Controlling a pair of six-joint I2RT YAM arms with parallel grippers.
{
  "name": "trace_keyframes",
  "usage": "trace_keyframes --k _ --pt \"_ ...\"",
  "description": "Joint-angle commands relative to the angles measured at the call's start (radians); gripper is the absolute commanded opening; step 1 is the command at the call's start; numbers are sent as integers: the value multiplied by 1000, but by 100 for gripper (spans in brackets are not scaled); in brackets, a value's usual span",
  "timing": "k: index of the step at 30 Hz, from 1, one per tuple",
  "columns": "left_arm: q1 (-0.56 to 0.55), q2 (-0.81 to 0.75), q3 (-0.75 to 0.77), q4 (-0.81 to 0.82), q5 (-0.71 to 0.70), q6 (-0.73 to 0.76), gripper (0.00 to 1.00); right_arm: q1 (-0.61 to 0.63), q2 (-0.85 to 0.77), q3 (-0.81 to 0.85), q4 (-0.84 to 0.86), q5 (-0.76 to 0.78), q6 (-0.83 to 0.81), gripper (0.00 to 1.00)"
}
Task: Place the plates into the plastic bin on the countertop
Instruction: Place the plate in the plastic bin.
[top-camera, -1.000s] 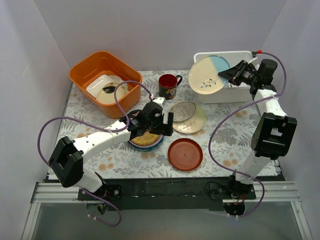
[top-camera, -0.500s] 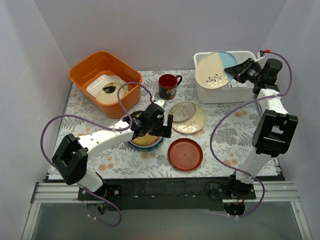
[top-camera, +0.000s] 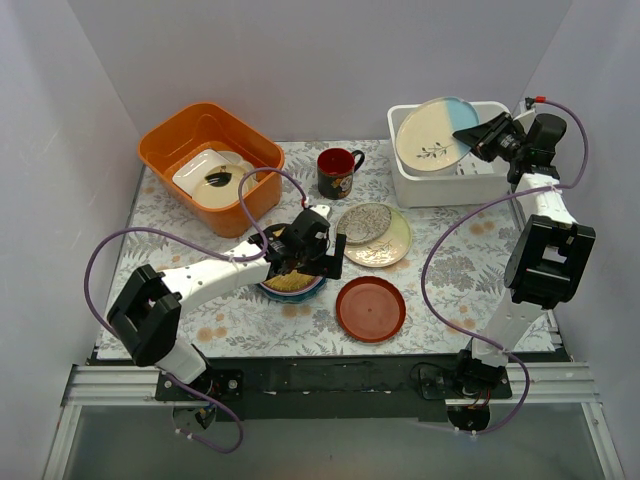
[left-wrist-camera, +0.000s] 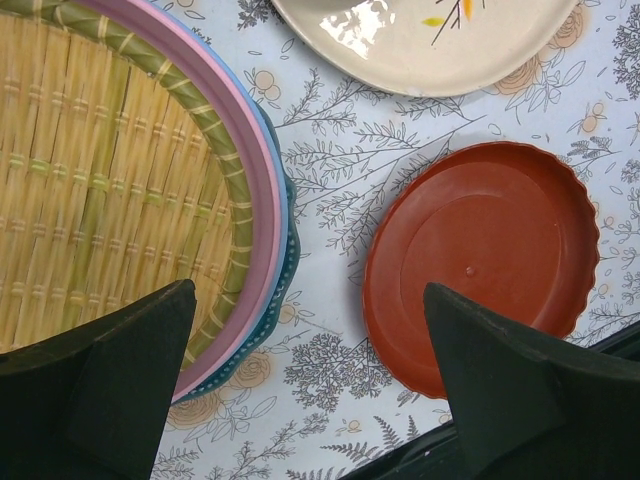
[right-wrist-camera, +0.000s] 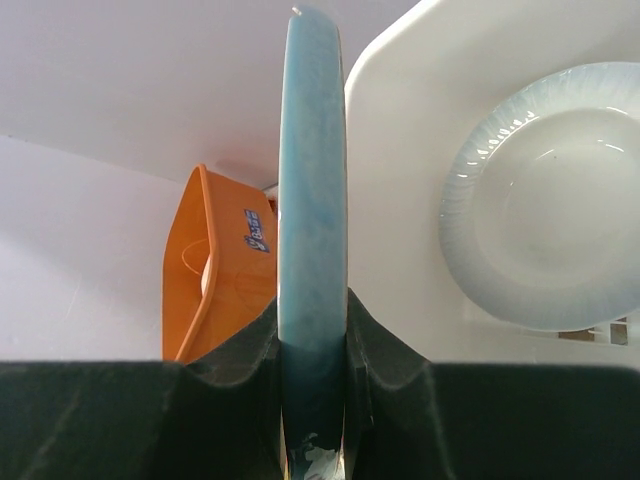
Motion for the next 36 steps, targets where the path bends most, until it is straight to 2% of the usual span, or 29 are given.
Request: trace_keyframes --k 1,22,36 --pt "3 2 -8 9 6 -2 98 -4 -18 85 118 -1 8 1" --pt "5 22 -24 22 29 -4 98 -4 22 99 117 34 -19 1" --pt "3 34 -34 25 35 -4 98 -2 38 59 144 141 -67 1"
